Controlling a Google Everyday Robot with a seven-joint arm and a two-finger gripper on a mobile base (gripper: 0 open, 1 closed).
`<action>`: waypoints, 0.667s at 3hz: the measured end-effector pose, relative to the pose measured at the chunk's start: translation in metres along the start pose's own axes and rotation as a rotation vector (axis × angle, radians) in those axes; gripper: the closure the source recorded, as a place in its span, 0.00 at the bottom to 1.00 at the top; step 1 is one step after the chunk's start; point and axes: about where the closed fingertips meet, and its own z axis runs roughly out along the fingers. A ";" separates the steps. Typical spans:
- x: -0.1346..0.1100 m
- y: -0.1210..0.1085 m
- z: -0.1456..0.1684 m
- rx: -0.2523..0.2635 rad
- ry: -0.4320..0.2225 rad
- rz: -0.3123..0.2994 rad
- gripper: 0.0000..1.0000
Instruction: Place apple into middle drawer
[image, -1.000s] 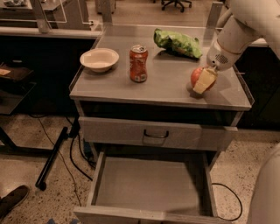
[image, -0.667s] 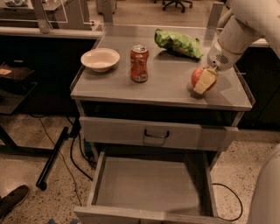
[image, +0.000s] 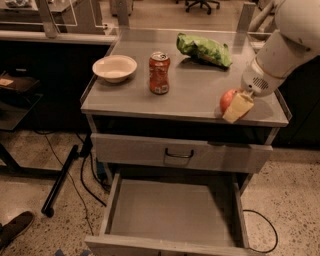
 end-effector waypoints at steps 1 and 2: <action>0.025 0.045 0.007 -0.046 0.026 0.008 1.00; 0.025 0.045 0.007 -0.046 0.026 0.008 1.00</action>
Offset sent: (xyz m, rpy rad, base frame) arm -0.0394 0.0029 -0.0098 0.0050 0.0333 0.0033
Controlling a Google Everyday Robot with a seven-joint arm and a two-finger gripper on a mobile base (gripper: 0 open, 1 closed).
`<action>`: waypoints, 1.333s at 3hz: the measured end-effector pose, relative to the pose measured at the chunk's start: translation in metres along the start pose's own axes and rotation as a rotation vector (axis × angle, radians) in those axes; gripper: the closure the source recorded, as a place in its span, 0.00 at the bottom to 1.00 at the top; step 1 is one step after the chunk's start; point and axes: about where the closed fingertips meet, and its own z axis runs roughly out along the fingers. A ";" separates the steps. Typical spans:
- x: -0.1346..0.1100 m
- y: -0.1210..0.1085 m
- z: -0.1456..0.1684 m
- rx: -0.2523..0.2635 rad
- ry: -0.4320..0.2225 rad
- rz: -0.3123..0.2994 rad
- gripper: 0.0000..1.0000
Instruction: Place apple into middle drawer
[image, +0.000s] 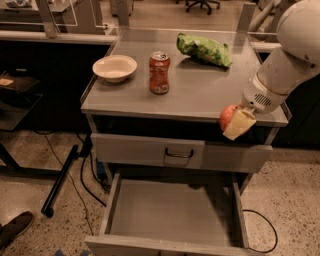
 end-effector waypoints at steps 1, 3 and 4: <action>0.019 0.007 -0.004 -0.009 -0.040 0.074 1.00; 0.061 0.051 -0.003 -0.096 -0.131 0.205 1.00; 0.062 0.052 -0.003 -0.099 -0.133 0.209 1.00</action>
Offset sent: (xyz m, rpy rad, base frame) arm -0.0826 -0.0502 -0.0181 0.2486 0.0544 -0.2697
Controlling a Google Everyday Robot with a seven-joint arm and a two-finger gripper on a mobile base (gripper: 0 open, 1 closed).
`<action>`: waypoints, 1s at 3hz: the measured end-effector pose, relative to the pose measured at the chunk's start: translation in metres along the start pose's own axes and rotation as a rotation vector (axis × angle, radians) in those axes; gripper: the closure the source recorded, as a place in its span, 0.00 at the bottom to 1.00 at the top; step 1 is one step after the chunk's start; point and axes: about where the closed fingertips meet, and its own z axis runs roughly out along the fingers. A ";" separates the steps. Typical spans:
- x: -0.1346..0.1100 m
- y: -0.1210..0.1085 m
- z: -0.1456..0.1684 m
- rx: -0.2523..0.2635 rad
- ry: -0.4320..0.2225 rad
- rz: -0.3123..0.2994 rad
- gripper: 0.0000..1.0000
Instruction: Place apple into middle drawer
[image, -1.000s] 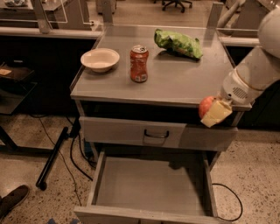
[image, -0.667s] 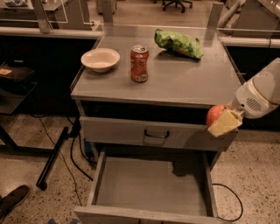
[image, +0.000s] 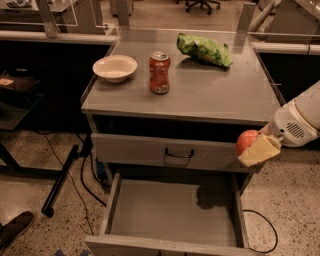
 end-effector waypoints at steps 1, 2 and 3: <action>0.004 0.003 0.007 -0.010 0.008 0.021 1.00; 0.036 0.026 0.065 -0.092 0.063 0.147 1.00; 0.052 0.039 0.114 -0.157 0.130 0.181 1.00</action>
Offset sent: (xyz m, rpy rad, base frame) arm -0.0693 0.0265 -0.1280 0.0618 0.3165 -0.1732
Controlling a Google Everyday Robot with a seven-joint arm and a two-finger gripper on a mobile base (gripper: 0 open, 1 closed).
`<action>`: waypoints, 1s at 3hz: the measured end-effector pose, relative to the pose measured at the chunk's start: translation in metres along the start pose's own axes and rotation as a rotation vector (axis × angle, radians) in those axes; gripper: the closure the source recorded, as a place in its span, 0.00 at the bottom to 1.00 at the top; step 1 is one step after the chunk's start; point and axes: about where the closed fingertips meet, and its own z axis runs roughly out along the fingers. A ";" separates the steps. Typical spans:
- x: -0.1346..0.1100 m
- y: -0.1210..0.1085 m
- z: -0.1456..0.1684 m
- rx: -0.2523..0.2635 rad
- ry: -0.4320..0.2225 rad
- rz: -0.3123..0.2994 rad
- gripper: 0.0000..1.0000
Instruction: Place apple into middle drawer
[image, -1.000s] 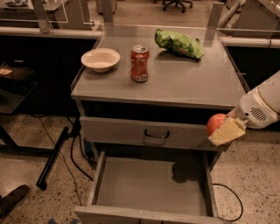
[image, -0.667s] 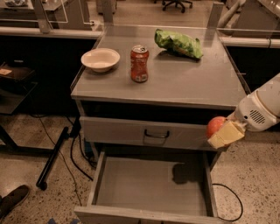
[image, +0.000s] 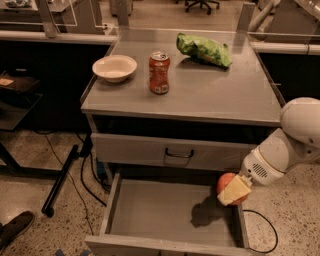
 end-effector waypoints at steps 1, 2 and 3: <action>0.003 -0.001 0.006 -0.010 0.001 0.015 1.00; 0.020 -0.007 0.050 -0.077 0.005 0.121 1.00; 0.025 -0.014 0.106 -0.155 0.009 0.199 1.00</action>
Offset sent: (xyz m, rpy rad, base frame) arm -0.0245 0.0074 -0.1074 0.1011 0.2079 -0.1889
